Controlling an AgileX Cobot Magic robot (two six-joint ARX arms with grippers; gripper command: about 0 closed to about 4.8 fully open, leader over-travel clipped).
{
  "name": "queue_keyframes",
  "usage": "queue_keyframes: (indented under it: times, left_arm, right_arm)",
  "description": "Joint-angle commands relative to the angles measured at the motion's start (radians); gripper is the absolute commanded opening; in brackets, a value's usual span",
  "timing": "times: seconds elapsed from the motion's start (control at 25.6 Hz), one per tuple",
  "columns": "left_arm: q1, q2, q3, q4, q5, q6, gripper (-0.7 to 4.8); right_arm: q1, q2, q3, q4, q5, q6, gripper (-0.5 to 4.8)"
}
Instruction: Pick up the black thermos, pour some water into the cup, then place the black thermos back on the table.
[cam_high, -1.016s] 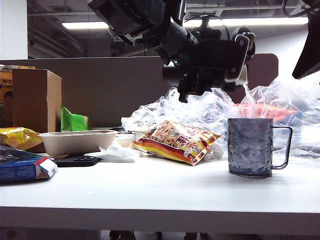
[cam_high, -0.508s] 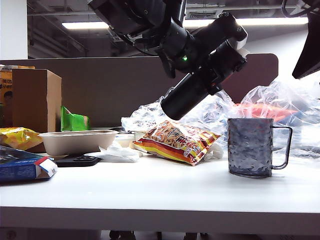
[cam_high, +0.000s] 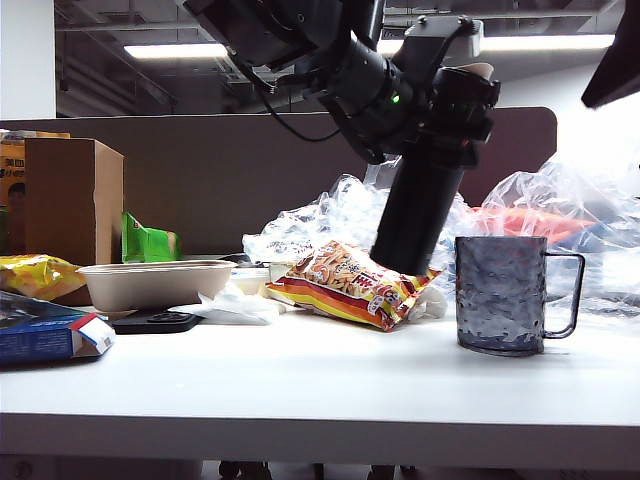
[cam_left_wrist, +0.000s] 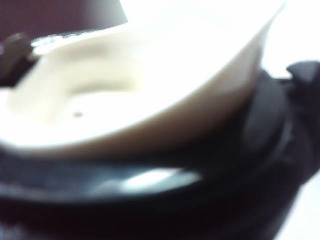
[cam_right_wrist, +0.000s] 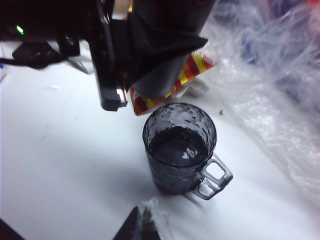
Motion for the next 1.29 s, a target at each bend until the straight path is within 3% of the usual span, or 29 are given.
queue_keyframes:
  times: [0.04,0.16,0.35,0.59,0.78,1.09,1.29]
  left_arm:
    - [-0.011,-0.017,0.015,0.049,-0.004,-0.109,-0.05]
    - [-0.011,-0.031,0.015,0.042,-0.012,-0.111,-0.05]
    - [-0.002,-0.100,0.014,-0.039,-0.047,-0.225,-0.05]
    - [0.064,-0.232,-0.052,-0.119,0.016,-0.263,-0.05]
    - [0.138,-0.390,-0.240,-0.095,0.078,-0.333,-0.05]
    - [0.176,-0.595,-0.544,0.061,0.085,-0.297,-0.05]
    - [0.177,-0.614,-0.663,0.159,0.085,-0.296,-0.05]
  right_arm:
    - [0.000,-0.026,0.005,0.016,0.000,0.000,-0.02]
    - [-0.001,-0.050,0.005,0.010,-0.002,0.000,-0.02]
    - [-0.001,-0.066,0.005,0.007,-0.003,0.000,-0.02]
    - [0.000,-0.066,0.005,0.019,-0.005,0.006,-0.02]
    - [0.002,-0.061,0.005,0.058,-0.029,0.034,-0.02]
    - [0.018,0.028,0.005,0.132,-0.121,0.061,-0.02]
    - [0.132,0.129,0.005,0.192,-0.113,0.059,-0.02]
